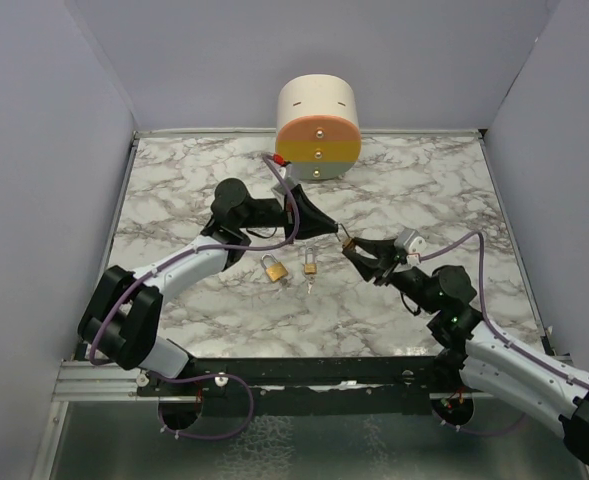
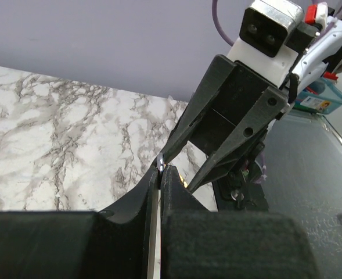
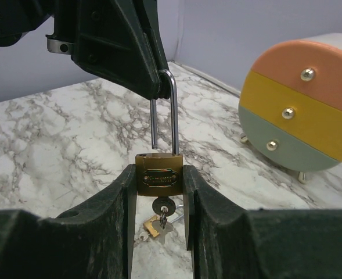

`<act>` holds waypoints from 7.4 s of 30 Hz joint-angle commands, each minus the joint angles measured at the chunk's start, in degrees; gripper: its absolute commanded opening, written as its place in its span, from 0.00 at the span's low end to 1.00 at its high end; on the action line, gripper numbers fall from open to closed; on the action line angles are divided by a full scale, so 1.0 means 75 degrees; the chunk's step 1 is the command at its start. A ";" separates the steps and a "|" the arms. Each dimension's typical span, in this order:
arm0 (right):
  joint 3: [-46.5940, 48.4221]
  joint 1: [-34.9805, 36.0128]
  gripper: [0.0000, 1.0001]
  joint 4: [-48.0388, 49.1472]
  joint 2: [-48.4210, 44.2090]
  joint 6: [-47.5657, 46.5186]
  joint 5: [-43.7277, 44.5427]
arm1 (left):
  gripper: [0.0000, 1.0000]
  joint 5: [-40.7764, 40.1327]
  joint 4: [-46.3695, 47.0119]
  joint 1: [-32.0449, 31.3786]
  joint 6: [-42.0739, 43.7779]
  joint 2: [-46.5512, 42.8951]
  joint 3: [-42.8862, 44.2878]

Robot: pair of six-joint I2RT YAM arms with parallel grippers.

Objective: Lock with the key
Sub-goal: Lock the lock.

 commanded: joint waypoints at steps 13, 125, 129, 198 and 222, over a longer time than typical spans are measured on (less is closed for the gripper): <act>0.0223 0.0036 0.01 0.1313 0.0604 -0.1697 0.1450 | 0.00 -0.0618 0.0119 -0.0425 -0.1300 -0.0044 0.0392; 0.2733 0.0030 0.01 0.0642 -0.0298 -0.1173 0.0343 | 0.00 -0.1835 -0.0814 -0.1533 -0.0409 0.1226 -0.0557; 0.2444 0.0036 0.01 0.0150 -0.0378 -0.1036 0.0551 | 0.00 -0.1978 -0.0814 -0.1537 -0.0323 0.1037 -0.0349; 0.0090 -0.4957 0.48 -0.1017 -0.0713 0.2611 -0.2088 | 0.00 -0.0636 -0.1129 -0.0441 0.0240 0.0925 0.1520; -0.0544 -0.4956 0.48 0.0523 -0.0212 0.3287 -0.5136 | 0.00 -0.0554 -0.0073 -0.0829 -0.0621 0.1955 0.2302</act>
